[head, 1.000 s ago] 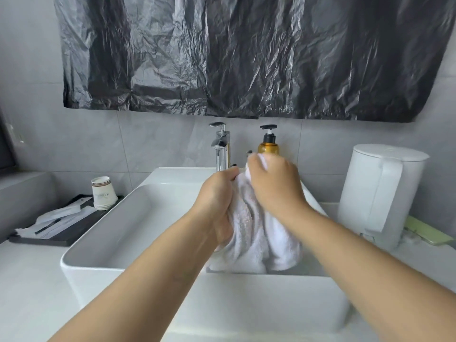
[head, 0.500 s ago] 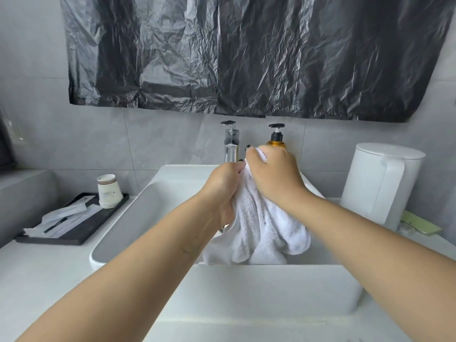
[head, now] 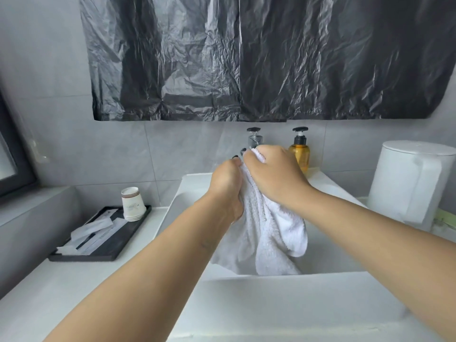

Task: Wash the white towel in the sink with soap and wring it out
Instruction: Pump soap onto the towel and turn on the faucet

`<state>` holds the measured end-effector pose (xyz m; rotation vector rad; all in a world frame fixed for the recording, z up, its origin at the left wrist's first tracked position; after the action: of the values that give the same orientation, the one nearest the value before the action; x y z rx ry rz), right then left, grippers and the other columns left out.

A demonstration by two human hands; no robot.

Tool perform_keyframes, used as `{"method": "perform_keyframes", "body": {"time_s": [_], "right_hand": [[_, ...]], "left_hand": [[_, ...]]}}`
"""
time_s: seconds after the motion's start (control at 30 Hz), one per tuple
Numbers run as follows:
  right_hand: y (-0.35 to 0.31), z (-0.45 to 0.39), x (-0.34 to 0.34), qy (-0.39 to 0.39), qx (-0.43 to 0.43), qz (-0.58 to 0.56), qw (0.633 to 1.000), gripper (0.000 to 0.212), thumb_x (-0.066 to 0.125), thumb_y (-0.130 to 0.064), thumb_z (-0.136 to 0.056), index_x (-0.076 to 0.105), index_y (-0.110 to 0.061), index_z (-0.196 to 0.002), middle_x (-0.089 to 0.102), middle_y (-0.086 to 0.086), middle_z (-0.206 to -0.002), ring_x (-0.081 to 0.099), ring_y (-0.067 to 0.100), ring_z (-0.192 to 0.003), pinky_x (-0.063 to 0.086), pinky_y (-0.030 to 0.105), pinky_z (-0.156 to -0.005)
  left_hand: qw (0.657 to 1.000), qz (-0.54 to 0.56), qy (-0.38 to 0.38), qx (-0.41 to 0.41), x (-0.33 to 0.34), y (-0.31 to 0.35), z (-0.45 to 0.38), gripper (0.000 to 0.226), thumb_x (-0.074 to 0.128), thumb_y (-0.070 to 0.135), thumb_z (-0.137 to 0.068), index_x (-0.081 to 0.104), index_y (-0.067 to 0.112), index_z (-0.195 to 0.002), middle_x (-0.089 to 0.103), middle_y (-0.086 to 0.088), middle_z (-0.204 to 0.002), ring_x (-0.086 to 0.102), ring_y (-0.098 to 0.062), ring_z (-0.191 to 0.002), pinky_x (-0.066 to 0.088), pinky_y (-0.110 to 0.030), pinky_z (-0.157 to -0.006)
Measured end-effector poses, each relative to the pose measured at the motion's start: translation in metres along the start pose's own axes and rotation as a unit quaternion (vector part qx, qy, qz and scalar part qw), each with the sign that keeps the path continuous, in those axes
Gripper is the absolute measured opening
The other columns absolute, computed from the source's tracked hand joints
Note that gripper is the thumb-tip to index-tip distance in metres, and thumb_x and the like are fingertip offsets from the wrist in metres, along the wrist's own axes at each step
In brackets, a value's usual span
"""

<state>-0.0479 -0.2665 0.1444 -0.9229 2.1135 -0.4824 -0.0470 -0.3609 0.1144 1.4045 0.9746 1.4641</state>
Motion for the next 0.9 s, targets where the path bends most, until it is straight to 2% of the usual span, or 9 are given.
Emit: {"method": "perform_keyframes", "body": {"time_s": [0.2,0.27,0.33,0.43,0.53,0.6,0.67,0.8,0.9], "right_hand": [[0.01,-0.033,-0.012,0.011,0.068,-0.075,0.995,0.046,0.049,-0.022,-0.092,0.022,-0.02,-0.054,0.021,-0.006,-0.046,0.021,0.013,-0.051,0.017,0.032,-0.05],[0.015,-0.038,-0.009,-0.022,0.082,-0.131,0.988,0.044,0.052,-0.023,-0.092,0.025,-0.02,-0.057,0.019,-0.006,-0.054,0.021,0.015,-0.056,0.015,0.033,-0.055],[0.011,-0.039,-0.004,-0.077,0.058,-0.15,0.984,0.041,0.053,-0.025,-0.094,0.031,-0.018,-0.06,0.021,-0.005,-0.058,0.023,0.014,-0.058,0.017,0.033,-0.056],[0.011,-0.038,-0.003,-0.138,0.021,-0.122,0.983,0.043,0.054,-0.027,-0.095,0.03,-0.019,-0.06,0.025,-0.004,-0.057,0.026,0.014,-0.058,0.021,0.032,-0.058],[0.034,-0.034,-0.008,-0.167,0.024,-0.105,0.98,0.03,0.054,-0.03,-0.095,0.049,-0.014,-0.07,0.041,-0.001,-0.066,0.039,0.015,-0.064,0.03,0.031,-0.061],[0.058,-0.03,-0.012,-0.174,0.017,-0.066,0.982,0.014,0.057,-0.03,-0.092,0.062,-0.017,-0.09,0.062,-0.006,-0.089,0.056,0.013,-0.086,0.045,0.03,-0.078],[0.083,-0.02,-0.012,-0.215,0.023,-0.014,0.976,0.02,0.057,-0.029,-0.092,0.065,-0.021,-0.109,0.063,-0.007,-0.111,0.058,0.013,-0.105,0.047,0.031,-0.093],[0.128,0.016,0.015,-0.434,-0.003,0.139,0.89,0.029,0.052,-0.028,-0.093,0.064,-0.019,-0.118,0.06,-0.001,-0.121,0.058,0.02,-0.111,0.048,0.034,-0.096],[0.146,0.031,0.045,-0.527,-0.054,0.236,0.815,0.022,0.046,-0.02,-0.092,0.061,-0.014,-0.107,0.06,0.009,-0.113,0.055,0.029,-0.101,0.048,0.035,-0.085]], "left_hand": [[0.988,-0.137,-0.075,0.005,-0.002,0.011,0.009,0.013,0.058,0.024,-0.091,0.065,0.013,-0.088,0.07,-0.005,-0.072,0.07,-0.02,-0.065,0.053,-0.03,-0.069],[0.96,-0.269,-0.058,0.047,-0.01,0.01,0.003,0.029,0.072,0.029,-0.08,0.054,0.012,-0.094,0.065,-0.005,-0.081,0.069,-0.021,-0.074,0.051,-0.032,-0.069],[0.916,-0.382,-0.038,0.114,-0.011,0.008,-0.006,0.047,0.084,0.037,-0.069,0.05,0.011,-0.087,0.055,-0.004,-0.077,0.059,-0.016,-0.064,0.046,-0.029,-0.058],[0.861,-0.471,0.03,0.191,-0.01,0.006,-0.019,0.057,0.086,0.042,-0.067,0.035,0.018,-0.072,0.035,0.004,-0.065,0.034,-0.01,-0.051,0.026,-0.016,-0.043],[0.814,-0.525,0.121,0.216,-0.023,0.007,-0.03,0.056,0.081,0.038,-0.073,0.029,0.016,-0.072,0.032,0.005,-0.065,0.03,-0.013,-0.054,0.026,-0.022,-0.041],[0.791,-0.54,0.186,0.22,-0.037,0.012,-0.037,0.052,0.078,0.036,-0.076,0.03,0.014,-0.072,0.036,0.003,-0.065,0.034,-0.014,-0.055,0.024,-0.024,-0.042],[0.777,-0.539,0.243,0.216,-0.05,0.018,-0.041,0.051,0.076,0.037,-0.079,0.032,0.013,-0.07,0.04,0.001,-0.067,0.039,-0.014,-0.056,0.025,-0.03,-0.046],[0.741,-0.509,0.322,0.298,-0.06,0.03,-0.047,0.045,0.073,0.033,-0.083,0.035,0.012,-0.075,0.045,-0.004,-0.078,0.044,-0.025,-0.073,0.03,-0.035,-0.059],[0.717,-0.534,0.33,0.304,-0.059,0.029,-0.062,0.038,0.072,0.032,-0.084,0.046,0.007,-0.09,0.05,-0.008,-0.092,0.047,-0.028,-0.084,0.034,-0.035,-0.069]]}}
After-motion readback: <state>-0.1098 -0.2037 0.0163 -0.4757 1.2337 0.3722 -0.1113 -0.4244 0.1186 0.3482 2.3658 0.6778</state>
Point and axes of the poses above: each hand's wrist, its own z-axis away from the middle knuckle, its own x-axis out of the palm, y = z × x, the point moved 4 cm from there along -z, towards the middle knuckle
